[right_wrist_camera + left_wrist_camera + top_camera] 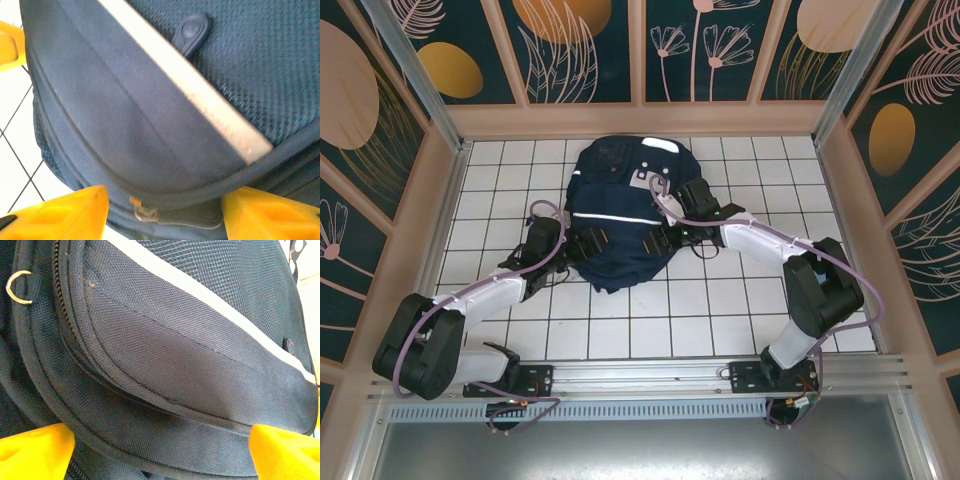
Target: Pack the student bag
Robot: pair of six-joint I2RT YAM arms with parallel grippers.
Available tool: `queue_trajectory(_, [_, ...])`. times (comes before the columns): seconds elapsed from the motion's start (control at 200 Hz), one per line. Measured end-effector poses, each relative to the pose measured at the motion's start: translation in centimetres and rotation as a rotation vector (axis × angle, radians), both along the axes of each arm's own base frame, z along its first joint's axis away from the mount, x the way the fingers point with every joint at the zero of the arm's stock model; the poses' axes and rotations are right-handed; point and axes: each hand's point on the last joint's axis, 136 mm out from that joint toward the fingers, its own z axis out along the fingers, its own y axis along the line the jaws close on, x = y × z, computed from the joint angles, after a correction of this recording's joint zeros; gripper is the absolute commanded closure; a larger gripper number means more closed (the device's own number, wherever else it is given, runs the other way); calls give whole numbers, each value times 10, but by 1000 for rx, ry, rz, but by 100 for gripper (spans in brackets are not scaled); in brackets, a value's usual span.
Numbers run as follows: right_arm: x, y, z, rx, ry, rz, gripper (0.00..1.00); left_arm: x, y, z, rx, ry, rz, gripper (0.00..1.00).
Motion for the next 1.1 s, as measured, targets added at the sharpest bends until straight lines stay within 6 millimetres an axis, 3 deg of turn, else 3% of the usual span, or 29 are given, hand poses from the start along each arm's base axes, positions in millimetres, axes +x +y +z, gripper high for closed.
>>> queue_trajectory(0.215, [-13,-3,-1,-20,5,21,58,2,0,-1,9,3,-2,10])
queue_trajectory(0.38, [-13,-5,-4,-50,-7,18,50,2,0,-1,10,6,-2,10])
queue_trajectory(0.505, [-14,-4,-8,-81,-20,18,50,2,0,-1,10,6,-2,10])
queue_trajectory(0.661, [-14,-2,-11,-117,-44,22,61,2,0,-1,10,6,-2,9])
queue_trajectory(0.881, [-15,-1,-13,-145,-66,31,87,2,0,-1,10,6,-2,9])
queue_trajectory(1.101, [-20,4,-8,-140,-72,36,96,2,0,-2,11,9,-2,10])
